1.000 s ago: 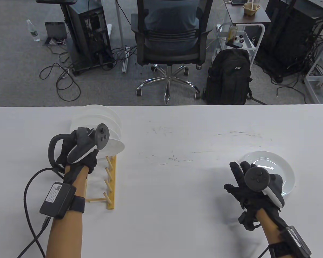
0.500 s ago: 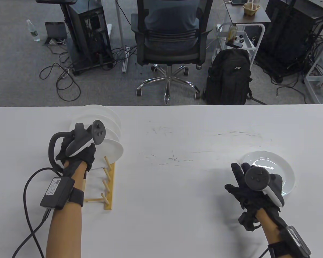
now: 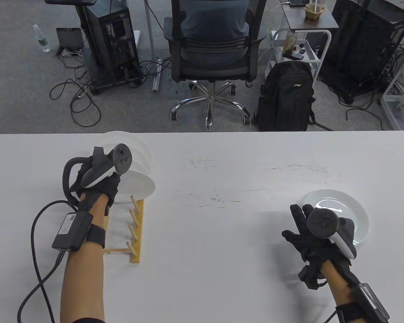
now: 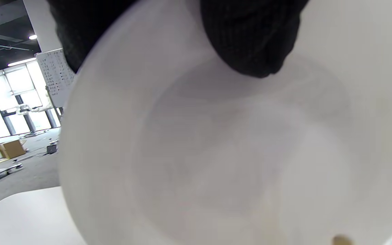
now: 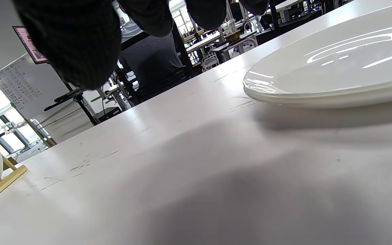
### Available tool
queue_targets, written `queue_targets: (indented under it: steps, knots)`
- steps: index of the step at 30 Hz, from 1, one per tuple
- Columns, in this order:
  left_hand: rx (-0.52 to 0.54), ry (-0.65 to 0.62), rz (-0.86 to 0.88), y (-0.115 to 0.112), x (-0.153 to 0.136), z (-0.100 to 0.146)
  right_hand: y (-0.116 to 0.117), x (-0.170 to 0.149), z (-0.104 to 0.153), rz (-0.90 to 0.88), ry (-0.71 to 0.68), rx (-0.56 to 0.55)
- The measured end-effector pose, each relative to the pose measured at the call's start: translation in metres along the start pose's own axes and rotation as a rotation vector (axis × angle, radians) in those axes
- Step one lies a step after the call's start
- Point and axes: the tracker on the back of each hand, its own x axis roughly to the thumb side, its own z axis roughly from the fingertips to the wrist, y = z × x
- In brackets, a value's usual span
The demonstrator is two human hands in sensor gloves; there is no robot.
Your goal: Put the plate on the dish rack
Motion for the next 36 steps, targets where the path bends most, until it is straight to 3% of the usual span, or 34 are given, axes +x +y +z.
queue_targets:
  steps: [6,12,14,17,20,25,29,34,36]
  knots:
    - [-0.043,0.032,-0.071,-0.019,-0.001,-0.002,0.000,-0.001,0.000,-0.003,0.004,0.005]
    - [-0.067,0.111,-0.049,-0.006,0.000,0.006,0.001,0.000,-0.001,-0.008,0.001,0.013]
    - [-0.050,0.114,0.013,0.006,0.002,0.016,0.001,0.000,-0.001,-0.007,0.003,0.020]
    - [0.056,0.091,0.151,0.023,0.012,0.041,0.003,0.000,-0.001,-0.002,0.009,0.042]
    - [0.121,0.037,0.290,0.026,0.031,0.072,0.005,0.000,-0.002,0.004,0.012,0.056]
    - [0.090,-0.123,0.482,0.000,0.078,0.120,0.008,0.001,-0.002,0.010,0.012,0.077]
    - [0.090,-0.210,0.596,-0.030,0.110,0.138,0.011,0.002,-0.003,0.013,0.017,0.100]
    - [0.163,-0.258,0.439,-0.058,0.131,0.143,-0.003,-0.005,-0.003,-0.043,0.039,0.092]
    - [0.127,-0.267,0.442,-0.064,0.134,0.141,-0.017,-0.011,-0.009,-0.069,0.122,0.060]
